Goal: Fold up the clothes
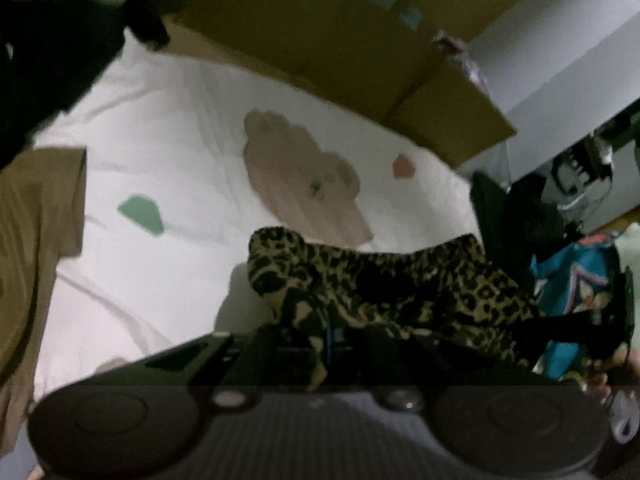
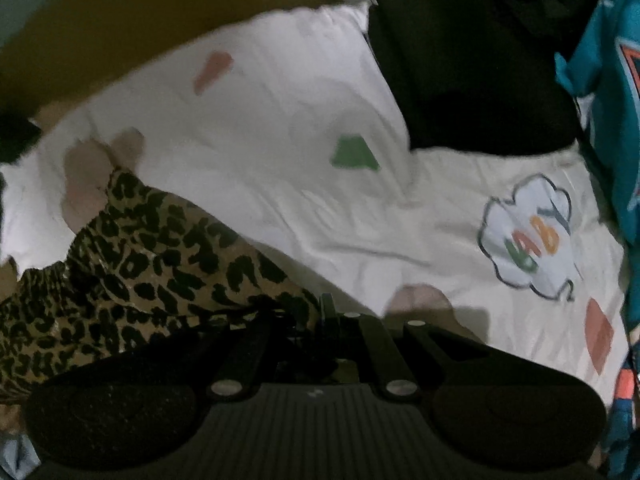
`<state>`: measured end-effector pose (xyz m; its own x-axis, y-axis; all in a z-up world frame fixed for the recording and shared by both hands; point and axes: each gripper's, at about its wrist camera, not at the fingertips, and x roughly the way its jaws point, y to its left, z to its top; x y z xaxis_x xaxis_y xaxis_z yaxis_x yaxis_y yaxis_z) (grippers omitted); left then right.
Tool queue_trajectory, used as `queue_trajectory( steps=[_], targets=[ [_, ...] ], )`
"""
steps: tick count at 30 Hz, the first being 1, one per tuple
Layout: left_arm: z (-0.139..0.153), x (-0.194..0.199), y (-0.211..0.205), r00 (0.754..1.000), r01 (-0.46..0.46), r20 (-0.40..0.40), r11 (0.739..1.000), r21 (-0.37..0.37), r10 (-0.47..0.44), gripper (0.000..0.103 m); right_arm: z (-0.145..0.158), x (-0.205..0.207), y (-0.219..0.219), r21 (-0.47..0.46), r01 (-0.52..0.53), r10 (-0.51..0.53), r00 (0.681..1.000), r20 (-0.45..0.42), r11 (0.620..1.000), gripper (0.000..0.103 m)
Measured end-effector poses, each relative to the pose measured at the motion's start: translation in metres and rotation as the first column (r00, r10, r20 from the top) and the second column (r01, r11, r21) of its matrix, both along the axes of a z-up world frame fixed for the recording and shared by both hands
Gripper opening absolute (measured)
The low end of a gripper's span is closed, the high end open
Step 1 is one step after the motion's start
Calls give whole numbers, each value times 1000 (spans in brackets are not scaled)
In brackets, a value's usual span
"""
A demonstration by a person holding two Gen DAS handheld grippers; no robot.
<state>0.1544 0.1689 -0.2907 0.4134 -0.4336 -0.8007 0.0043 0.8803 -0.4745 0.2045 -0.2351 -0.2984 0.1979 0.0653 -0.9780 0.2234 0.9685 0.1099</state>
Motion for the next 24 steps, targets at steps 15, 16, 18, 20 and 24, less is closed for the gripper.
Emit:
queue_trajectory(
  steps=[15,16,18,20,24],
  targets=[
    [-41,-32,31,991,-48,-120,996,78,58,69,-18,-6,-2,-35,-90,89,995,-41,995,48],
    [-40,-29,32,992,-54,-113,996,77,62,69,-16,-5,-2,-37,-89,88,996,-32,995,48],
    [-38,-23,34,993,-63,-97,995,74,70,69,-9,-2,-1,-44,-96,96,995,-6,994,48],
    [-37,-14,35,994,-59,-82,996,73,65,69,-5,1,2,-54,-113,115,993,24,992,48],
    [-40,7,29,997,-42,-68,996,79,47,69,1,9,13,-43,-153,156,985,74,987,48]
  ],
)
